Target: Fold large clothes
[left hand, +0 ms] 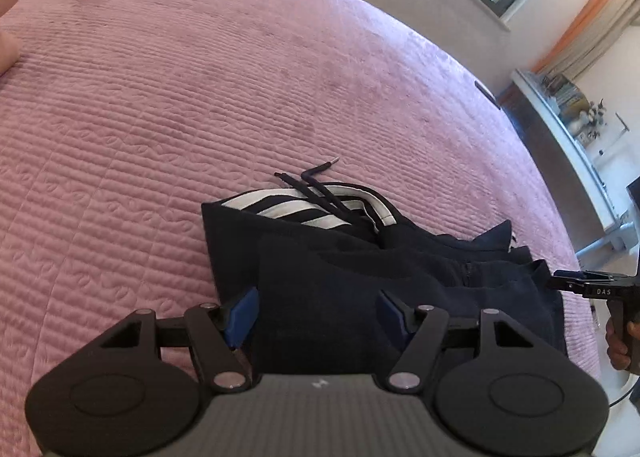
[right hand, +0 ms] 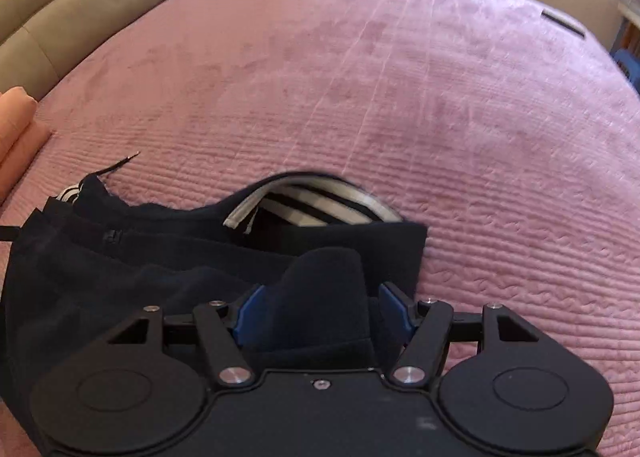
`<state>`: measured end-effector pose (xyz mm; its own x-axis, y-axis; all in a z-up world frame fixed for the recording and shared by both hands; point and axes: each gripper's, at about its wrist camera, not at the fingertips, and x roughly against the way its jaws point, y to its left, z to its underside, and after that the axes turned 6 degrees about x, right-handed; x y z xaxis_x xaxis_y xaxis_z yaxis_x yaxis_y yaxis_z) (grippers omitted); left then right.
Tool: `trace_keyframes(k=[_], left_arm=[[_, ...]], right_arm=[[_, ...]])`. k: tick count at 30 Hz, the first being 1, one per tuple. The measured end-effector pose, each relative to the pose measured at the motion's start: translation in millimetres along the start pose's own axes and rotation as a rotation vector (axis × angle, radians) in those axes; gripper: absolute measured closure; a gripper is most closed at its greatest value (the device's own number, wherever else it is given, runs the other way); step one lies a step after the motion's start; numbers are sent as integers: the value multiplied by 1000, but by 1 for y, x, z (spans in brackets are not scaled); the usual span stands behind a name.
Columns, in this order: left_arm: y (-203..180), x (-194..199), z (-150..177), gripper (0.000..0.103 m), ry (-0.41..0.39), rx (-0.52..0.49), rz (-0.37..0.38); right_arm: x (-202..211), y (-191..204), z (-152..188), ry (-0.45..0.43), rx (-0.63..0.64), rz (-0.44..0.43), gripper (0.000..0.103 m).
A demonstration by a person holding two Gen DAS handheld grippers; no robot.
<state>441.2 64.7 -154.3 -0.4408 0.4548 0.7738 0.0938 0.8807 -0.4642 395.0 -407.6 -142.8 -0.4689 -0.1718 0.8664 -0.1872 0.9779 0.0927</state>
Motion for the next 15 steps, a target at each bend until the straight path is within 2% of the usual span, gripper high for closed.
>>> trace_keyframes(k=[3,5,6,7,11,15], left_arm=[[-3,-15,-6,35,34,-7,-22],[-1,-28,-8,39,78,12,-43],[1,-33,-7,57,90,25,-41],[2,-35,-4,84,78,35,-32],[-14,-12,8,89,-45,-29,15],[-18,29,3,89,-162,56,77]], right_arm=[[-9,-1,-1,26,-14,-10,28],[-15,3,2,29,-16,0,40],[-16,6,4,24,-8,17,66],[-13,10,8,9,8,27,87],[22,35,25,-110,101,144,95],[66,49,27,-247,127,260,96]])
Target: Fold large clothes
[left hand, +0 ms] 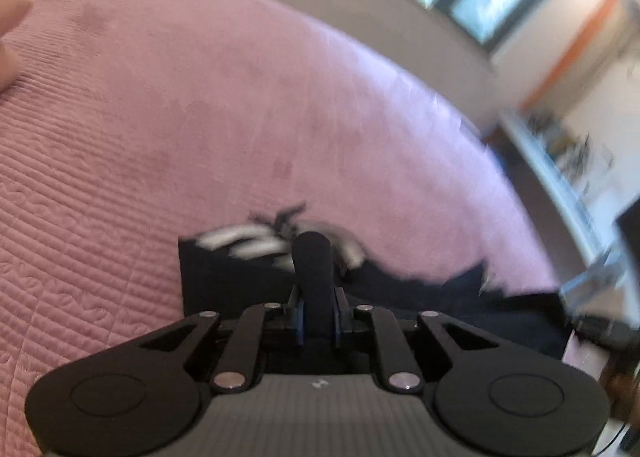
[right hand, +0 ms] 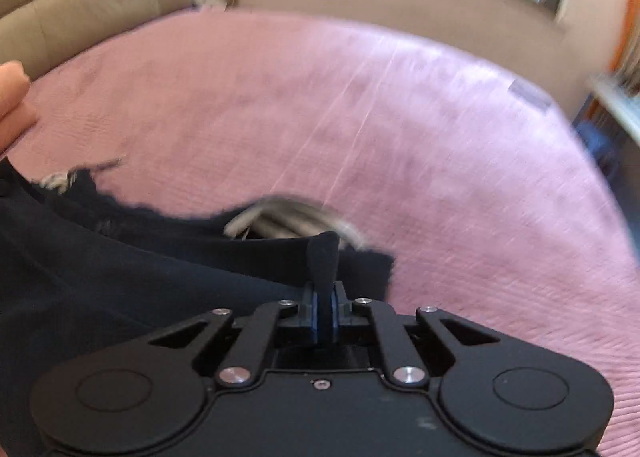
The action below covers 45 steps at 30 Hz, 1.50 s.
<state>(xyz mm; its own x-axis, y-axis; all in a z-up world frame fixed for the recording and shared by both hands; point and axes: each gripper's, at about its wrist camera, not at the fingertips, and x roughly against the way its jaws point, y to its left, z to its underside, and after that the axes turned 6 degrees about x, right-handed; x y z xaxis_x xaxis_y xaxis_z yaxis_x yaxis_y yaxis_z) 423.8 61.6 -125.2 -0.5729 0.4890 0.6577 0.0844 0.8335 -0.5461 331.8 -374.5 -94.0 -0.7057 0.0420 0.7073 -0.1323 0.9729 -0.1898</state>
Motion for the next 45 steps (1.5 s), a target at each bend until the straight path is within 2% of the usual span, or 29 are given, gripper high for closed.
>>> trace_keyframes(k=[2,4,7,9,10,11,12,13,14,15,17,18,19,22,25,28,29,30,31,33,36,40,43,45], left_arm=[[-8,14,-12,89,-61,1,20],[-14,13,-25,89,-101,-15,30],[-10,-21,-39,88,-109,-39,-45],[4,-51,-43,89,-112,20,-86],[14,-67,-44,97,-130,62,-114],[20,-80,-45,97,-128,75,-159],[27,-92,-43,102,-120,67,-222],[36,-107,-39,102,-83,71,-286],[45,-115,-35,102,-38,99,-290],[51,-114,-31,102,-27,118,-282],[53,-98,-29,101,-47,119,-272],[52,-87,-29,100,-60,118,-271],[49,-74,-30,98,-75,115,-271],[25,-41,-32,97,-112,50,-279],[-15,-16,-25,96,-109,-20,-233],[-49,-16,2,93,-71,-31,-139],[-57,-22,13,93,-49,-28,-114],[-64,-31,24,92,-29,-35,-91],[-70,-41,36,91,-19,-53,-93],[-72,-62,56,92,-13,-68,-145],[-52,-67,73,100,-22,-63,-251],[-21,-37,82,100,-7,7,-234],[-25,-15,87,100,-13,-45,-300],[-23,0,92,100,-5,-46,-333]], right_arm=[[12,-5,-15,-64,-2,37,97],[5,-11,-29,-93,-15,57,97],[-44,-16,-39,-75,-15,80,97],[-90,-17,-37,-32,-23,116,97],[-116,-17,-33,15,-27,121,97],[-143,-19,-27,77,-43,128,99],[-163,-21,-20,141,-68,107,98],[-180,-25,-12,208,-110,57,100],[-180,-25,-8,204,-122,59,100],[-175,-27,-7,193,-116,66,100],[-153,-32,-9,170,-126,67,97],[-141,-34,-11,164,-128,71,82],[-127,-35,-14,151,-114,77,77],[-80,-25,-30,116,-62,64,70],[-39,1,-40,96,-66,-33,56],[-34,45,-40,103,-70,-141,57],[-43,62,-38,110,-65,-171,60],[-52,76,-36,113,-54,-183,74],[-64,89,-32,119,-42,-187,81],[-87,107,-20,165,-15,-163,82],[-91,98,-1,176,1,-108,91],[-72,67,13,188,-33,-49,91],[-59,58,18,222,-74,0,91],[-43,57,22,235,-109,-3,90]])
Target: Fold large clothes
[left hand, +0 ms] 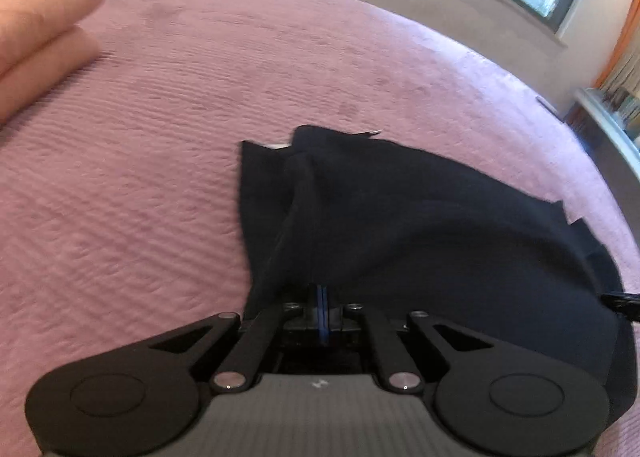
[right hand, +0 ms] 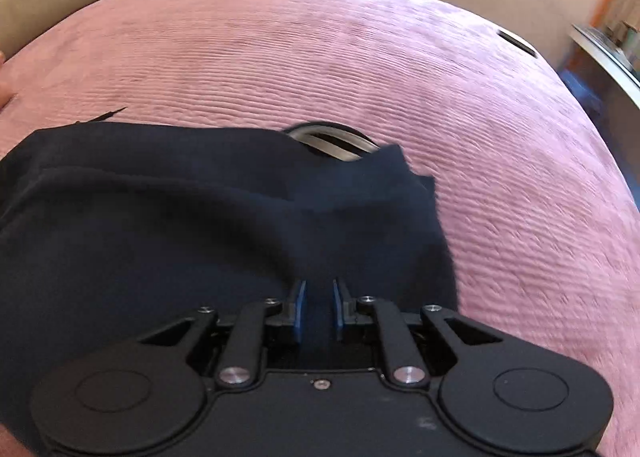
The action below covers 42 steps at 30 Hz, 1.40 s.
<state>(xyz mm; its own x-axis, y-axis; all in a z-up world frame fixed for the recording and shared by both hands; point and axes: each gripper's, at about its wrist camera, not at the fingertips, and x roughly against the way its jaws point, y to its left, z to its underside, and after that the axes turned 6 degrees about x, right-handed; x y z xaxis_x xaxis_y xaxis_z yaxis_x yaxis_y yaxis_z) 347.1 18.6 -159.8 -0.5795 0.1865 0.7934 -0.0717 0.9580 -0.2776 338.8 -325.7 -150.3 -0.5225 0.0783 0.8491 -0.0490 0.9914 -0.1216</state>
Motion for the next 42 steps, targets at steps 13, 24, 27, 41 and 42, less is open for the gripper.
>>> trace_keyframes(k=[13,24,27,41,42], left_arm=[[65,63,34,61,156,191,12],[98,54,89,48,193,492,146],[103,41,101,48,155,618,224],[79,2,113,46,-138,856,353],[75,-1,111,58,-149,863,351]], right_arm=[[62,115,32,-41,32,-288,84],[13,140,37,18,84,-254,83],[18,134,27,23,78,-278,83],[-12,141,25,-49,108,-265,83],[-13,144,25,-56,119,-260,83]])
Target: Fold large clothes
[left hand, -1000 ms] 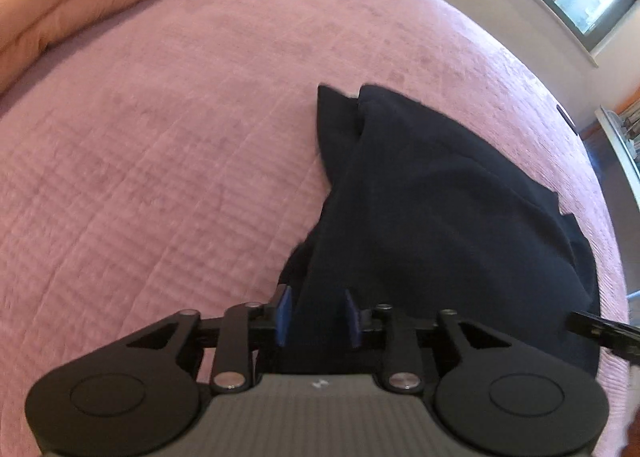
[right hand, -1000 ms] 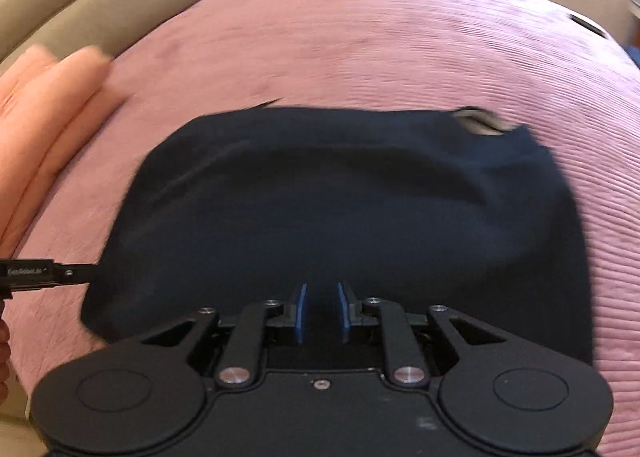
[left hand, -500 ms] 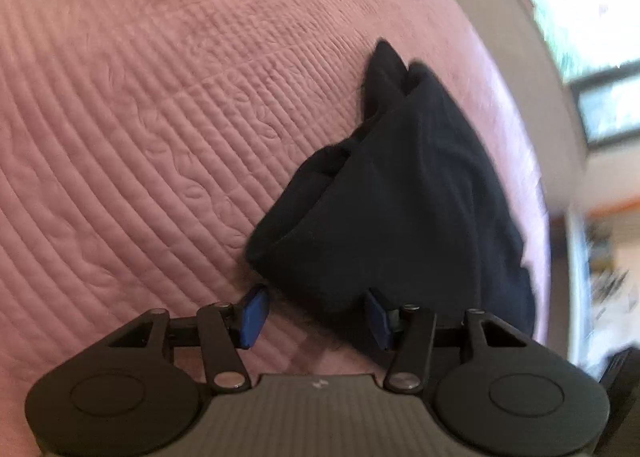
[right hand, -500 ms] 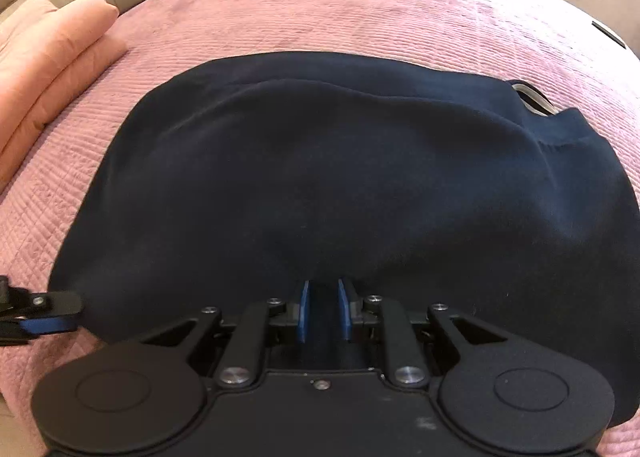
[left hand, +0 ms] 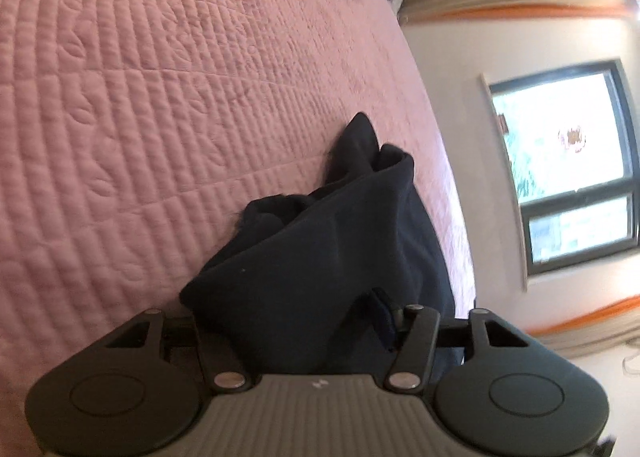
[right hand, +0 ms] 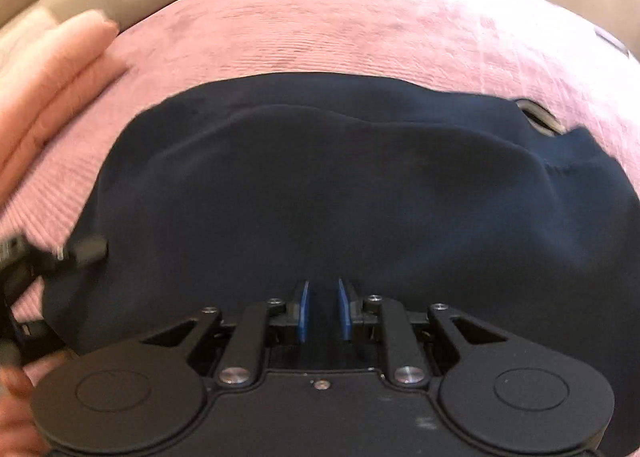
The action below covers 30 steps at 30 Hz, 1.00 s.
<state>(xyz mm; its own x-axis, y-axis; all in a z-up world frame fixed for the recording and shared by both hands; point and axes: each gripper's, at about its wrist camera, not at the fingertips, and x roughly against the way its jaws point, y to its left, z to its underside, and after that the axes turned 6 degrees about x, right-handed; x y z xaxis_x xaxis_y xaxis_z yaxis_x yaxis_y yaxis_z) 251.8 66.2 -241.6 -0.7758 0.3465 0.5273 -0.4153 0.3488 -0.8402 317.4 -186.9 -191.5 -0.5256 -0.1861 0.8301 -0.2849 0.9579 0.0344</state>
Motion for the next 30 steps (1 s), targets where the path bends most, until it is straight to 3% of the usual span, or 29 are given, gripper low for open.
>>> trace_keyframes(k=[1,2,5,9,13,17,22,25,28,30], left_arm=[[-4,-5,0,78,-7,-3,5],[-8,-9,1,88,-13,-14,14],[-35,-10,11,90,-40,-109,35],[-88,-4,26,92,-15,-294,139],[-145,-12,59,92,101,-459,293],[-184,-34,100,92,215,-600,378],[-222,-61,152,92,386,-723,496],[-235,-86,190,92,457,-828,475],[-229,-109,216,92,549,-798,457],[-227,-117,236,92,604,-820,443]], right_arm=[[1,-2,2,-6,0,-1,83],[0,-4,3,-12,-5,-8,83],[-1,-13,8,-29,-17,-37,83],[0,-29,18,-71,-87,-101,83],[2,-57,27,-100,-231,-207,83],[11,-88,36,-119,-341,-282,89],[53,-150,64,-155,-418,-196,89],[79,-191,82,-151,-439,-112,85],[88,-221,100,-137,-468,-43,84],[94,-239,112,-140,-493,-42,84]])
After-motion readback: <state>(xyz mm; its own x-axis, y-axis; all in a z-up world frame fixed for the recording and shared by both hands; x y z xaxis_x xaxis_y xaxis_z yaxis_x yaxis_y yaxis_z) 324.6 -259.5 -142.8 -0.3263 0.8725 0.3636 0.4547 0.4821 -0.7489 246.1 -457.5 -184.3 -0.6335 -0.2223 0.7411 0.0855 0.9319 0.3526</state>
